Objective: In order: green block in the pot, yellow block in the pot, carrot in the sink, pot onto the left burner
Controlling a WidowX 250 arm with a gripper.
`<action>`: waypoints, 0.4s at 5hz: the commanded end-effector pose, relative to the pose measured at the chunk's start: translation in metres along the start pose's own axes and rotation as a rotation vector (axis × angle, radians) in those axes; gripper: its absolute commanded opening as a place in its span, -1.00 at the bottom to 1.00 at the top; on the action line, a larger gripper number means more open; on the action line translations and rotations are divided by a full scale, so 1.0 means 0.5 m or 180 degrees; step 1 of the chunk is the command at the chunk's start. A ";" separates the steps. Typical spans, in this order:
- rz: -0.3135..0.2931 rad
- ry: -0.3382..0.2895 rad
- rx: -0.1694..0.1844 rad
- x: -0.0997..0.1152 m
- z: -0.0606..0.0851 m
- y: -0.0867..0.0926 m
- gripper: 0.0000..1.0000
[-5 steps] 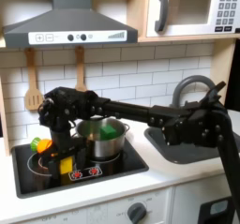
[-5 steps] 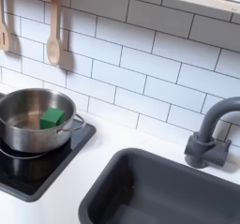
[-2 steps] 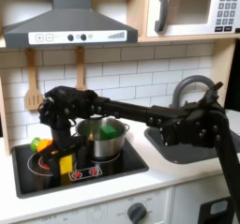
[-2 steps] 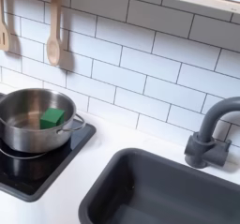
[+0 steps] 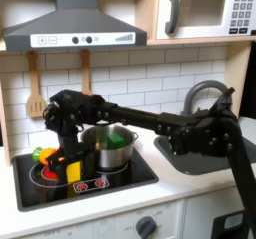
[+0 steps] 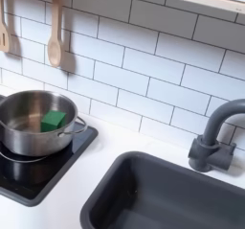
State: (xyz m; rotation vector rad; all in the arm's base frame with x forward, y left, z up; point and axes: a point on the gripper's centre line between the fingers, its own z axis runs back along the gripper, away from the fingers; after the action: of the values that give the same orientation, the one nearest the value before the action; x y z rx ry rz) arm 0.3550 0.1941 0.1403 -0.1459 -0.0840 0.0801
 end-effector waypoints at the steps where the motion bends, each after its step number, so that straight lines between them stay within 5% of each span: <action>1: 0.0044 0.0009 0.0023 0.006 -0.004 0.004 1.00; 2: 0.0180 -0.0067 0.0026 0.012 -0.004 0.011 1.00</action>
State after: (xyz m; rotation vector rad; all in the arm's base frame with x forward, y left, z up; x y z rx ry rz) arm 0.3623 0.1978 0.1398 -0.1359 -0.1054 0.1254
